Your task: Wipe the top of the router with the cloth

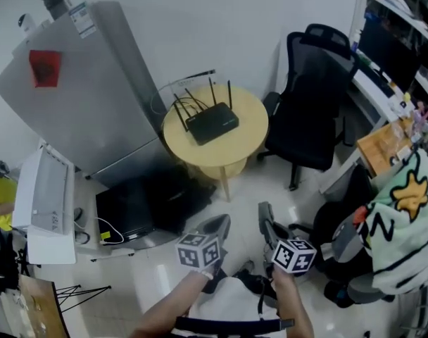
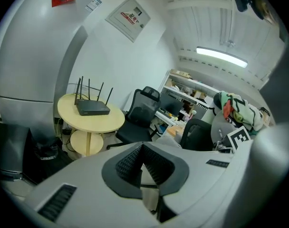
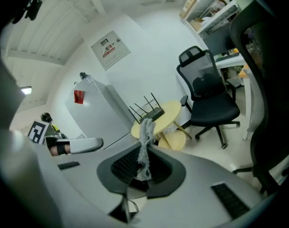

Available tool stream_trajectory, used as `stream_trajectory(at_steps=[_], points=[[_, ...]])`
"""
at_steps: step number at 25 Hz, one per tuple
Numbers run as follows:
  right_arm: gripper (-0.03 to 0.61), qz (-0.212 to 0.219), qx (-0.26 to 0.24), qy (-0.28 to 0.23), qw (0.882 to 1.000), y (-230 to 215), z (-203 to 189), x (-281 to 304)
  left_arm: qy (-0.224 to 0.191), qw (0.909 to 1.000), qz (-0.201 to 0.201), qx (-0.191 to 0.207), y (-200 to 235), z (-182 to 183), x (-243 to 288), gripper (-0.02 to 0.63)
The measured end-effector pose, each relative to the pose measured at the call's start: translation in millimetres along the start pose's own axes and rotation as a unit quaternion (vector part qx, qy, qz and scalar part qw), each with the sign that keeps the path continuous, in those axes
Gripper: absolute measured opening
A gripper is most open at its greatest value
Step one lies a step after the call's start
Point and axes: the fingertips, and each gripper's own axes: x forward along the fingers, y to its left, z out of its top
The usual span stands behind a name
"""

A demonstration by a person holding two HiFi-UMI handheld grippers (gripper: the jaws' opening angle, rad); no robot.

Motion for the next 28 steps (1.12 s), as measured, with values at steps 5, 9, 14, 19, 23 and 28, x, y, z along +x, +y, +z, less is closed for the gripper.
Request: stream_trajectory(at_steps=[5, 9, 14, 19, 23, 28], points=[[0.037, 0.014, 0.007, 0.027, 1.0, -10, 3, 37, 0.001, 0.9995, 0.026, -0.017, 29, 11, 22, -0.002], [0.037, 0.021, 0.004, 0.035, 0.999, -11, 19, 80, -0.001, 0.9991, 0.029, -0.03, 61, 30, 47, -0.002], [0.037, 0.017, -0.011, 0.044, 0.999, -8, 54, 141, 0.0, 0.9991, 0.023, -0.036, 105, 69, 87, -0.002], [0.037, 0.008, -0.02, 0.042, 0.999, -4, 97, 205, 0.002, 0.9993, 0.017, -0.033, 149, 117, 125, -0.002], [0.037, 0.008, -0.016, 0.043, 0.999, 5, 124, 253, 0.004, 0.9991, 0.02, -0.038, 185, 151, 146, -0.002], [0.037, 0.01, -0.024, 0.053, 0.998, 22, 144, 305, 0.004, 0.9987, 0.023, -0.045, 224, 183, 161, -0.002]])
